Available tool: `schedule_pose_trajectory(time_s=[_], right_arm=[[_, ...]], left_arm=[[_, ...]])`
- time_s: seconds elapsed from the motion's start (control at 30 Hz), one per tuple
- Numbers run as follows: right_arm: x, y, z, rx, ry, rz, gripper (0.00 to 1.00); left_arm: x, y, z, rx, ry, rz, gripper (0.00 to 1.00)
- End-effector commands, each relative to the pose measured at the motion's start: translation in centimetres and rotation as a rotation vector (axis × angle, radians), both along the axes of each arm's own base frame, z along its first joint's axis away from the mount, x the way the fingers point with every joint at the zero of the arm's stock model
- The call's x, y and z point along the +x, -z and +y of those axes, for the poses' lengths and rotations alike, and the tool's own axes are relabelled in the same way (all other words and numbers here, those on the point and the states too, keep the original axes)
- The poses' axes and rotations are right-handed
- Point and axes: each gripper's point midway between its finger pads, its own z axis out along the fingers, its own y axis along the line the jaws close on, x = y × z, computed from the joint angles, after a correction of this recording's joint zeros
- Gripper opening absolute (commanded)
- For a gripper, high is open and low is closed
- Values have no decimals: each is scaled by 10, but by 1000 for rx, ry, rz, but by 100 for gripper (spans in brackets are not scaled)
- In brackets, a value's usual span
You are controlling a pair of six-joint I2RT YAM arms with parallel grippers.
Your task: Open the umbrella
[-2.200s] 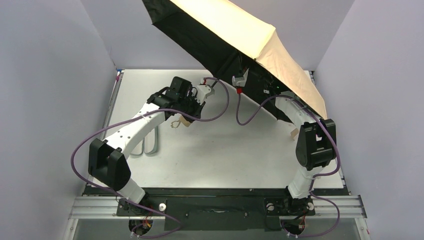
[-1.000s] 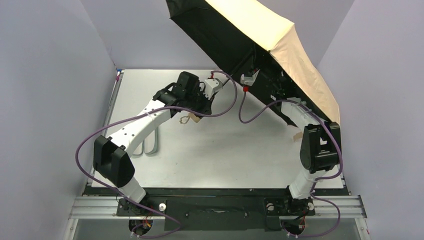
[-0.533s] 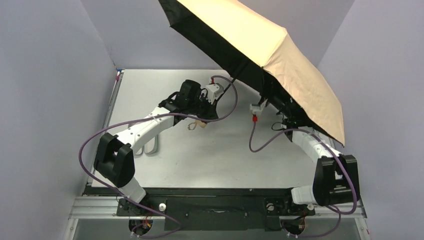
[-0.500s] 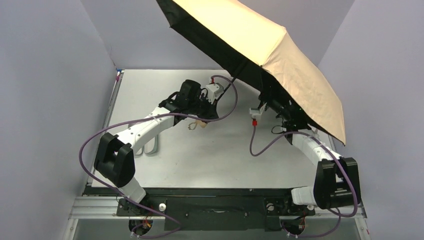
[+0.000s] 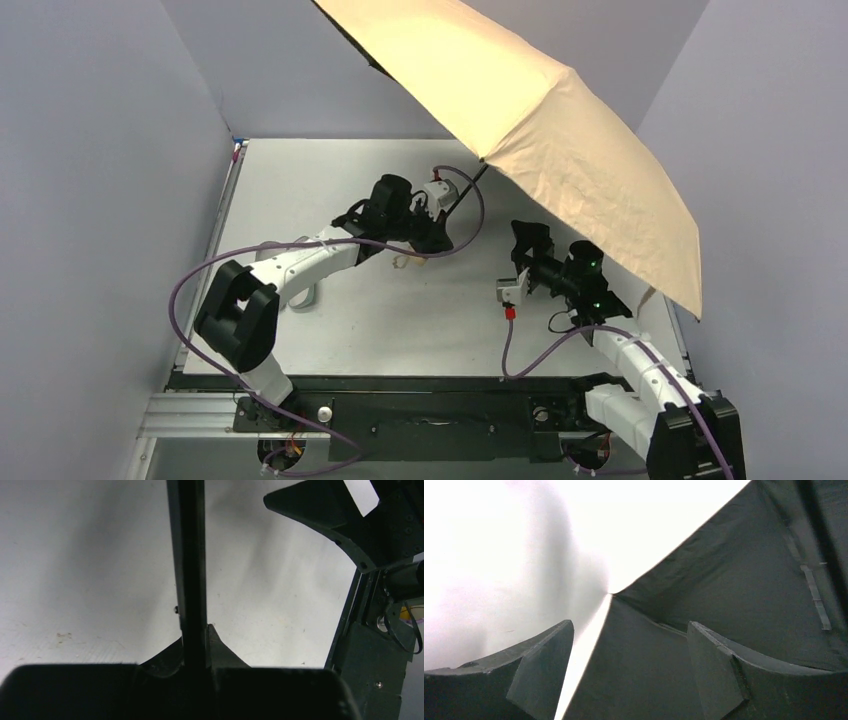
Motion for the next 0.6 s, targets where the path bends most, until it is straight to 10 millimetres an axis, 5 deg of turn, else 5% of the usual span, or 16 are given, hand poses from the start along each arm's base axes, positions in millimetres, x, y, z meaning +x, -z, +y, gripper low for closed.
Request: schedule_pose_trajectory(time_s=[0.0,0.13,0.33,0.47,0.57], right_arm=[[-33,52,-11,3,77,254,79],[-68,83,-14,17,120,461,79],[-88,119,-14,79,244,548,78],[-92,131,-8,105,311,525,77],[-96,133,-1,114,336,524,77]], left_arm=[[9,-25,-17,-107,19,-167,0],[18,-4,-9,-73,-62,-180,0],[22,29,1,2,-99,-237,3],[18,52,11,52,-103,-224,16],[9,65,25,85,-106,-215,39]])
